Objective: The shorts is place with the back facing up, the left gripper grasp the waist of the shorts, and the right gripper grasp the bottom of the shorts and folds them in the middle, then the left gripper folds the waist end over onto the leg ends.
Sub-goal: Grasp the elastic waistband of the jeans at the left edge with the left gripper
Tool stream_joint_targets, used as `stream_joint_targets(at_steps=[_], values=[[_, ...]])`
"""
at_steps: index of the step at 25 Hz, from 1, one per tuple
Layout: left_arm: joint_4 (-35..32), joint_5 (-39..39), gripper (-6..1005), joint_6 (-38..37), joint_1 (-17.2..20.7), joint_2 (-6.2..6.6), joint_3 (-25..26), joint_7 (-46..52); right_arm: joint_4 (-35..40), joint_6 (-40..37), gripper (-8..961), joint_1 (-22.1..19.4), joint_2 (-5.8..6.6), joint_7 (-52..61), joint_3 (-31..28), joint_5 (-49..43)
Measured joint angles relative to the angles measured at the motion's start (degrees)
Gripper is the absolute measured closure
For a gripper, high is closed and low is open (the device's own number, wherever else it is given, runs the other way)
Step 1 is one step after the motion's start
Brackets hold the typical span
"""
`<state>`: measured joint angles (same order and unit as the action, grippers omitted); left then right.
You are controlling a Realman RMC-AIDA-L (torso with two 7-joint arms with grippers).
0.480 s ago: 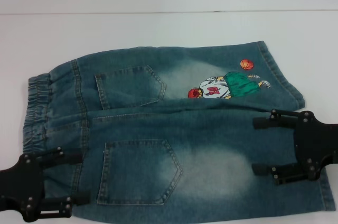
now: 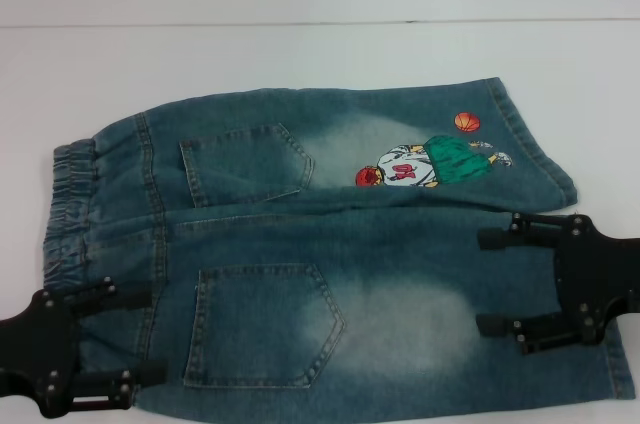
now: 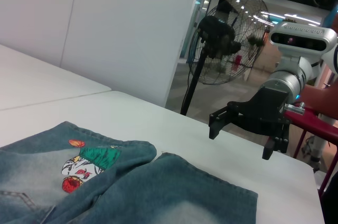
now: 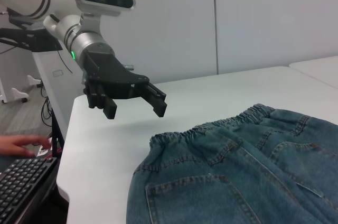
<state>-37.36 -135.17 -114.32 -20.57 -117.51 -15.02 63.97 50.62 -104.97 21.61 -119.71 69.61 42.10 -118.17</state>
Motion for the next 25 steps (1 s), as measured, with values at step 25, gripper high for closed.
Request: stream_joint_targets(at_steps=[25], values=[[-27.9,-12.0,126,7.6,1.9,-4.91,-0.2,27.3,-1.4,3.1,7,0.5,-0.17,-1.6,-0.4,0.4]])
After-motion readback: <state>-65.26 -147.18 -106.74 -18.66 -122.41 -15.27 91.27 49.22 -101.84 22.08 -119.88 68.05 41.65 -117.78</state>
